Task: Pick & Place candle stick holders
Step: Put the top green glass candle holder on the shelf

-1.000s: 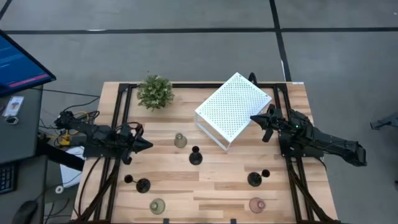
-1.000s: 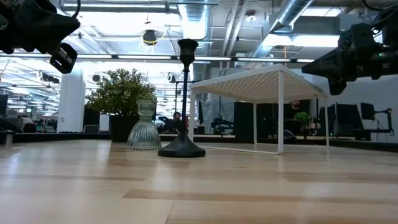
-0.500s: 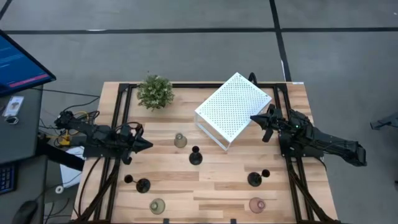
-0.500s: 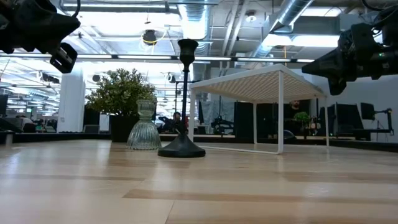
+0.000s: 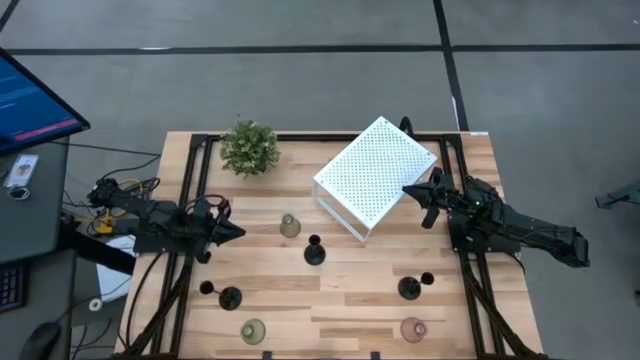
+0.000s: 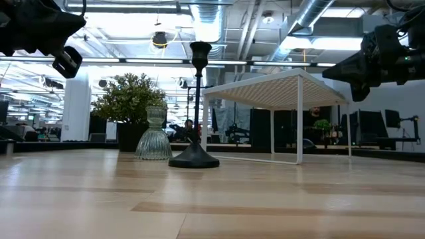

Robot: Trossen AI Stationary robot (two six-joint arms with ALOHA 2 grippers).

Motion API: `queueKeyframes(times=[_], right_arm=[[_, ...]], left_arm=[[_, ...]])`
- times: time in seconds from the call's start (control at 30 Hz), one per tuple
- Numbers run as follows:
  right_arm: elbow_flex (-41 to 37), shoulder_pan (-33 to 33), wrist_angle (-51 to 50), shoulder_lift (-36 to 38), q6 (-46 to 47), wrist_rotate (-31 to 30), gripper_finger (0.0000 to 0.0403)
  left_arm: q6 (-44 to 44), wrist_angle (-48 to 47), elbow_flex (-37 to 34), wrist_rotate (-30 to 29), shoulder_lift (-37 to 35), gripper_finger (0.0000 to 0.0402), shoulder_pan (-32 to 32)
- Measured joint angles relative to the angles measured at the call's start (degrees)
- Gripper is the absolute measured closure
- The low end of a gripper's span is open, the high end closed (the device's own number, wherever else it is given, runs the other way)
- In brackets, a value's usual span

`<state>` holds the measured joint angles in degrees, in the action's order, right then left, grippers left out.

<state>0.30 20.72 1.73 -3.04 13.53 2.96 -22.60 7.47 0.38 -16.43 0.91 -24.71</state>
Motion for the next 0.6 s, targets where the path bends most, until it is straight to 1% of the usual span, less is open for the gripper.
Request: queueKeyframes(times=[0.1, 0.4, 0.6], right_arm=[[0.0, 0.0, 0.0, 0.0, 0.0, 0.0, 0.0403], [0.0, 0.0, 0.0, 0.0, 0.0, 0.0, 0.0403], [0.0, 0.0, 0.0, 0.0, 0.0, 0.0, 0.0403]], left_arm=[[-3.2, 0.1, 0.0, 0.0, 0.0, 0.0385, 0.0], [-3.4, 1.2, 0.0, -0.1, 0.0, 0.0385, 0.0], [-3.4, 6.2, 0.0, -4.8, 0.0, 0.0385, 0.0]])
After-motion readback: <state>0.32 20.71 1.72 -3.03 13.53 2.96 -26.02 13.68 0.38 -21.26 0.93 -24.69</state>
